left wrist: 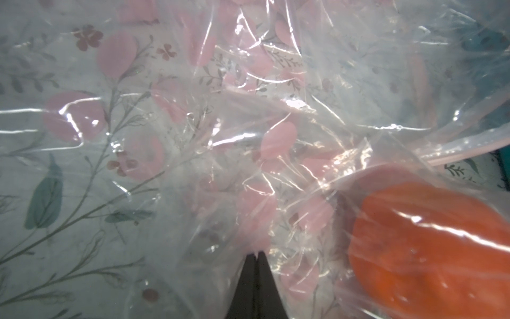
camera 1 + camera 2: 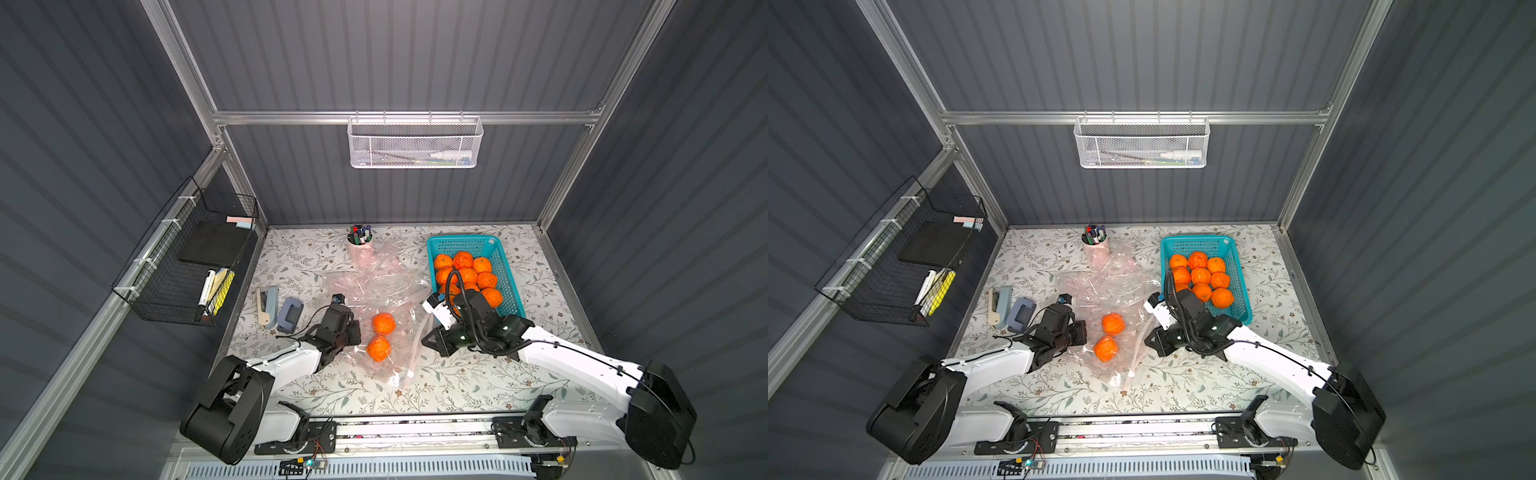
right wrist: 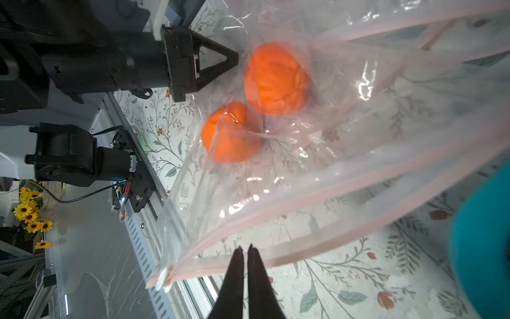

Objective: Open the zip-top bag and take out the orange
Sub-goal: Pick up the orange from the zipper food storage bag.

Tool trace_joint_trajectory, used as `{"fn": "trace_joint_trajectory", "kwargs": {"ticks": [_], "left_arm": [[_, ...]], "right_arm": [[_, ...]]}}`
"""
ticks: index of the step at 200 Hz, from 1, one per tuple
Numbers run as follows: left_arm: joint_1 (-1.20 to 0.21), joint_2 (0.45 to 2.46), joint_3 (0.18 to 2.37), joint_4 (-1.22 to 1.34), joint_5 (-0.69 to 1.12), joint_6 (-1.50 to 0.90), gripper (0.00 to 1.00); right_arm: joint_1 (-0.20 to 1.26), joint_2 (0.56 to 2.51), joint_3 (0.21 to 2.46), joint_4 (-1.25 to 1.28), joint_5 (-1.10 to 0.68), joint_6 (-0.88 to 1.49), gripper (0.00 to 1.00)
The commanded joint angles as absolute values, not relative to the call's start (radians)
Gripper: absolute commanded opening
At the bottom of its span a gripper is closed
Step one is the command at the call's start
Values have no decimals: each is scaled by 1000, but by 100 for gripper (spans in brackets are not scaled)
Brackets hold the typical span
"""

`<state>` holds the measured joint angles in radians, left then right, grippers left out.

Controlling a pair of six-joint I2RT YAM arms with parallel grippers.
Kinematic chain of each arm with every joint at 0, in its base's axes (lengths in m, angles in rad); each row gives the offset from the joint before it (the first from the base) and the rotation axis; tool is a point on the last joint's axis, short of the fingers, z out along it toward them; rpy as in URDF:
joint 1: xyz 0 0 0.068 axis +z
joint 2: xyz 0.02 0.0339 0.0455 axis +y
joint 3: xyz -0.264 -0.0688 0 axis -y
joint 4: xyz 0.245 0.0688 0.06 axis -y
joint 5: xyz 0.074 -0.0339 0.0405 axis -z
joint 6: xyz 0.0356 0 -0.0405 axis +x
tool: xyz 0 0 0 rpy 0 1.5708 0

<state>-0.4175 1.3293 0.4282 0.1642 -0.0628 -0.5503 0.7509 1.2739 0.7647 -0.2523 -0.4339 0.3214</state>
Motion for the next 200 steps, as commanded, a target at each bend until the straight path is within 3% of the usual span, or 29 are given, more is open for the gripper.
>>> {"fn": "trace_joint_trajectory", "kwargs": {"ticks": [1,23,48,61,85,123,200], "left_arm": [[-415,1331,439,146,-64,-538,5],[-415,1332,439,146,-63,-536,6],[-416,1350,465,127,-55,-532,7],[-416,1342,512,90,-38,-522,13],[-417,1271,558,40,2,-508,19],[-417,1191,507,2,139,-565,20],[-428,1145,404,27,279,-606,10]], "right_arm": [[759,1318,800,-201,-407,320,10],[764,1389,819,-165,-431,322,16],[790,1469,842,-97,-447,325,44],[803,1508,864,-98,-428,321,53],[811,1561,882,-80,-429,319,54],[816,1613,888,-30,-446,340,54],[843,1679,910,15,-460,356,56]]}}
